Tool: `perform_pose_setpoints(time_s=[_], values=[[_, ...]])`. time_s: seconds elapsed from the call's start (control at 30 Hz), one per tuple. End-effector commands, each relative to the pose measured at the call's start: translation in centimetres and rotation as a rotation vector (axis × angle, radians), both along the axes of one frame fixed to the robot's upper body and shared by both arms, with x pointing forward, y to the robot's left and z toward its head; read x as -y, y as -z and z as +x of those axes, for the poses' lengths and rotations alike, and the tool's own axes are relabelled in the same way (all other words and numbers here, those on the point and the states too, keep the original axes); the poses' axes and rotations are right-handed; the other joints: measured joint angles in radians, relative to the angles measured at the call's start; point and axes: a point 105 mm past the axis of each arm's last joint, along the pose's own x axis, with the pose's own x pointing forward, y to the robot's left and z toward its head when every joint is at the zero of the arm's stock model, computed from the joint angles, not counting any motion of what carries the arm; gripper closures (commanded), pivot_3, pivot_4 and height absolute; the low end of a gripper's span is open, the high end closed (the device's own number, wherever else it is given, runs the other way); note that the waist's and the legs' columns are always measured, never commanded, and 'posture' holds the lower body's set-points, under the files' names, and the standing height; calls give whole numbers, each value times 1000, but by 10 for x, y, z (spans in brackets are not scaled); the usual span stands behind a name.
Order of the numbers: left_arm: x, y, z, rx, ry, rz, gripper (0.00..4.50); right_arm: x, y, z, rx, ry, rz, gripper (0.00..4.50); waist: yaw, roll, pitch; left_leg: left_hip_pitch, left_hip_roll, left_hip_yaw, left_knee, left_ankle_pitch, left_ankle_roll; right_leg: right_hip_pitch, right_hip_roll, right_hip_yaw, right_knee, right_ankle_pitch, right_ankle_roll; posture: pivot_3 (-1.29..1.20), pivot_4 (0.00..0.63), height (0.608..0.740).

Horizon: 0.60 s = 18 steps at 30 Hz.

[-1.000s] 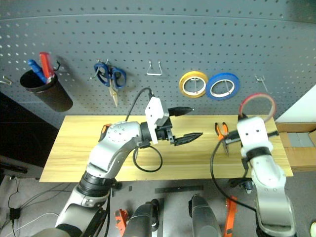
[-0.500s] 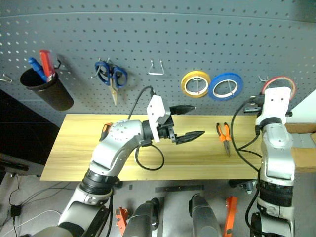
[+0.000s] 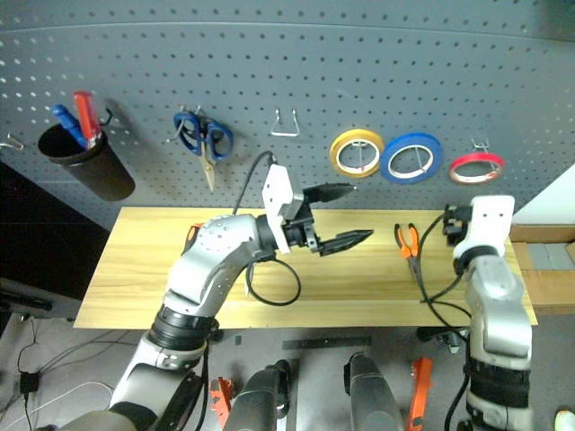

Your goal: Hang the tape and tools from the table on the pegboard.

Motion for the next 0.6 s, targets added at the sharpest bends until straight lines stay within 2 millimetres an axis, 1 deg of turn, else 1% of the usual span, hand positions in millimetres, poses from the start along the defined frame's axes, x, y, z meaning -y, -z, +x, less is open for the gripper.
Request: perform_pose_setpoints(time_s=[0.03, 0.1, 0.13, 0.17, 0.23, 0.3, 0.43, 0.6], values=[[-17, 2, 11, 80, -38, 81, 0, -25, -2, -12, 0, -37, -15, 838, -9, 0, 0, 1, 0, 0, 0, 0, 0, 0, 0, 0, 1, -1, 2, -192, 315, 740], [-29, 12, 17, 80, -53, 146, 0, -36, 11, -11, -68, -63, -2, 96, -17, 0, 0, 1, 0, 0, 0, 0, 0, 0, 1, 1, 1, -2, 3, -194, 316, 740], [-33, 16, 19, 77, -56, 169, 0, -40, 15, -10, -95, -74, -2, 43, -18, 0, 0, 1, 0, 0, 0, 0, 0, 0, 0, 1, 0, -2, 3, -193, 316, 740], [-37, 19, 21, 73, -58, 189, 0, -41, 19, -8, -118, -73, -6, 43, -18, 0, 0, 1, 0, 0, 1, 0, 0, 0, 0, 1, 0, -2, 3, -190, 316, 740], [-51, 31, 26, 52, -73, 261, 0, -40, 35, 3, -222, -58, -8, 43, -20, 0, 0, 1, 0, 0, 1, 0, 0, 0, 0, 1, 0, -2, 3, -187, 315, 740], [-58, 37, 27, 21, -69, 294, 0, -37, 44, 13, -290, -47, 25, 43, -21, 0, 0, 1, 0, 1, 2, 0, 0, 0, 0, 1, 0, -2, 3, -180, 314, 740], [-59, 37, 23, -11, -36, 289, 0, -30, 57, 33, -387, -38, 67, 43, -17, 0, 0, -1, 0, -1, 1, 0, 0, 0, 0, -1, 0, 1, -2, -174, 314, 740], [-61, 40, 19, -20, -31, 305, 0, -21, 73, 67, -468, -28, 54, 43, -19, 0, 0, -2, 0, 0, 2, 0, 1, -1, -2, -1, 0, 1, -2, -162, 313, 740]])
